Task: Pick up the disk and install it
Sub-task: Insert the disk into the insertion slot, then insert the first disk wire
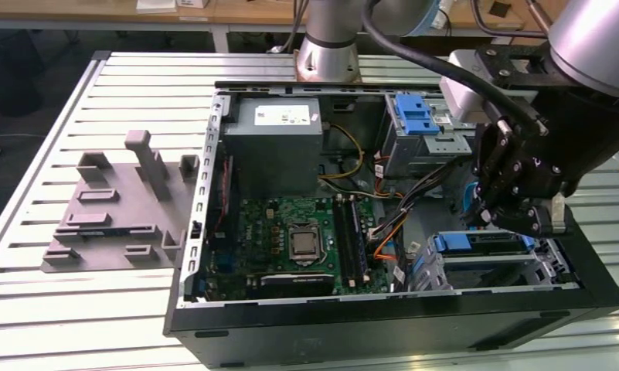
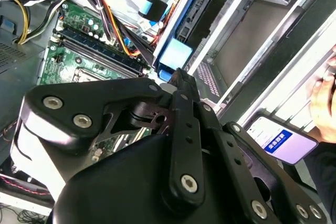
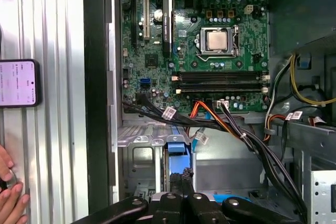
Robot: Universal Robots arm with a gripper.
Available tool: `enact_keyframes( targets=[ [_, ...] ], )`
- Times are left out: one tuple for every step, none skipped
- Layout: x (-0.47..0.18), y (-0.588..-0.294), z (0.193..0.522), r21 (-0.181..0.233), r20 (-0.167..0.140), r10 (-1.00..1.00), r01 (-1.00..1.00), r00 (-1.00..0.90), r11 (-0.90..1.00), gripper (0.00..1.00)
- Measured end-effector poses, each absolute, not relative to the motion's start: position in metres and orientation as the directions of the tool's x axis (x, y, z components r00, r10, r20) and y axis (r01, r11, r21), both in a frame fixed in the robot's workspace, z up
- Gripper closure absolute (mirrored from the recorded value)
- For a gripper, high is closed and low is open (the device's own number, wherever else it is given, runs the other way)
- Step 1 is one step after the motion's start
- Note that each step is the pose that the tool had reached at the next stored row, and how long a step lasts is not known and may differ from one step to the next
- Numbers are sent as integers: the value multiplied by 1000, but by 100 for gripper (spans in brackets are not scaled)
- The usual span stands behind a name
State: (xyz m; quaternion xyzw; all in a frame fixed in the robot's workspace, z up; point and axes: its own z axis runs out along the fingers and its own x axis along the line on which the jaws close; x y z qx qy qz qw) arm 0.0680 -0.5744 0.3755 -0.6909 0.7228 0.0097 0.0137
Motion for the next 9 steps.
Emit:
enact_keyframes(
  targets=[
    [68,-574,375,-5,-33,-998,-999,-45,45,89],
    [68,-574,374,-5,-33,-998,-999,-45,45,89],
    [68,-574,374,-5,-33,-998,-999,-45,45,89],
    [68,-574,374,-5,-33,-998,-999,-45,45,89],
    [68,-574,373,-5,-33,-998,-999,-45,45,89],
    [68,-574,373,-5,-33,-998,-999,-45,45,89],
    [68,-574,373,-5,-33,-998,-999,-45,45,89],
    [68,-574,373,-5,-33,-998,-999,-45,45,89],
    [68,-574,373,-5,-33,-998,-999,-45,45,89]
  ],
)
